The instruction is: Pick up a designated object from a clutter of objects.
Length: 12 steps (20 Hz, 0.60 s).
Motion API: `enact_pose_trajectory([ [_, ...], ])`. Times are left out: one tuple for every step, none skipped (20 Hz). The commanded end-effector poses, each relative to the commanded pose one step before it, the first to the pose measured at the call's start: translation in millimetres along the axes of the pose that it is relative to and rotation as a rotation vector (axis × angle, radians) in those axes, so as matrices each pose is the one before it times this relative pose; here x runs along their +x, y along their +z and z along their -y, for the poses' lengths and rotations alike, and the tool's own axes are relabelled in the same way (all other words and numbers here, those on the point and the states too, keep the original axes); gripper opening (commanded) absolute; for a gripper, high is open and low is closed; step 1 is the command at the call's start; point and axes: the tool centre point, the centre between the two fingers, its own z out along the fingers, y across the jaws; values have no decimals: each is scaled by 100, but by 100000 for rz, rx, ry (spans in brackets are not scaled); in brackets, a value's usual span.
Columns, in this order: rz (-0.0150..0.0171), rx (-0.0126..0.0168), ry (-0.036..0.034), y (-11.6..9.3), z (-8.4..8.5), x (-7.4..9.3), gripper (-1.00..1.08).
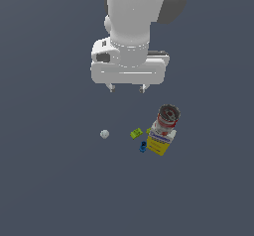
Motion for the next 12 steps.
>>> enact_pose_trajectory([
  [-32,-12,-182,24,7,11,100],
  [-37,-15,-477,76,50,27,100],
  [-25,-32,-654,116,69,35,100],
  [-16,-47,-836,154,90,43,100],
  [-9,-59,-1011,190,110,51,100],
  [-6,-69,-1168,221,127,59,100],
  [-8,-75,-1312,247,144,66,100],
  [-17,-77,-1448,269,156,74,100],
  [-28,-80,-1610,296,173,83,100],
  [-34,-83,-1765,322,189,91,100],
  [-33,-88,-1935,354,208,100,100],
  [-31,-93,-2109,388,227,109,100],
])
